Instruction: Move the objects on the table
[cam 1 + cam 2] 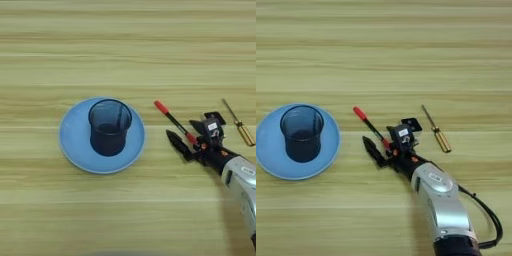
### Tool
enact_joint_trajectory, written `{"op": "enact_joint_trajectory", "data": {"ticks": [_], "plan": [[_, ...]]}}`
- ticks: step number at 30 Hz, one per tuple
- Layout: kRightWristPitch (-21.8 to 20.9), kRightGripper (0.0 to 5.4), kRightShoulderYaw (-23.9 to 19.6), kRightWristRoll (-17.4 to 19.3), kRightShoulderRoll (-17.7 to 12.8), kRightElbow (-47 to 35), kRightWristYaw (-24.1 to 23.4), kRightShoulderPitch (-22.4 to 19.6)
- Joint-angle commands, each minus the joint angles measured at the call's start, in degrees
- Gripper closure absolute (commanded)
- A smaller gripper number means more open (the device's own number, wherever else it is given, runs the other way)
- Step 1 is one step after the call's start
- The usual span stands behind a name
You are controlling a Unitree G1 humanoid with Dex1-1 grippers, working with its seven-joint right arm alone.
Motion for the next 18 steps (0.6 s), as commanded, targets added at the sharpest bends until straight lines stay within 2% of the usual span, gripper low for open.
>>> {"op": "enact_joint_trajectory", "data": {"ticks": [1,18], "plan": [[0.9,1.67,-0.4,-0.5,-1.3,-0.6,-0.7,-0.7],[0.2,3.57,-0.4,-0.9,-1.5,-1.3,-1.0,-0.4]]}}
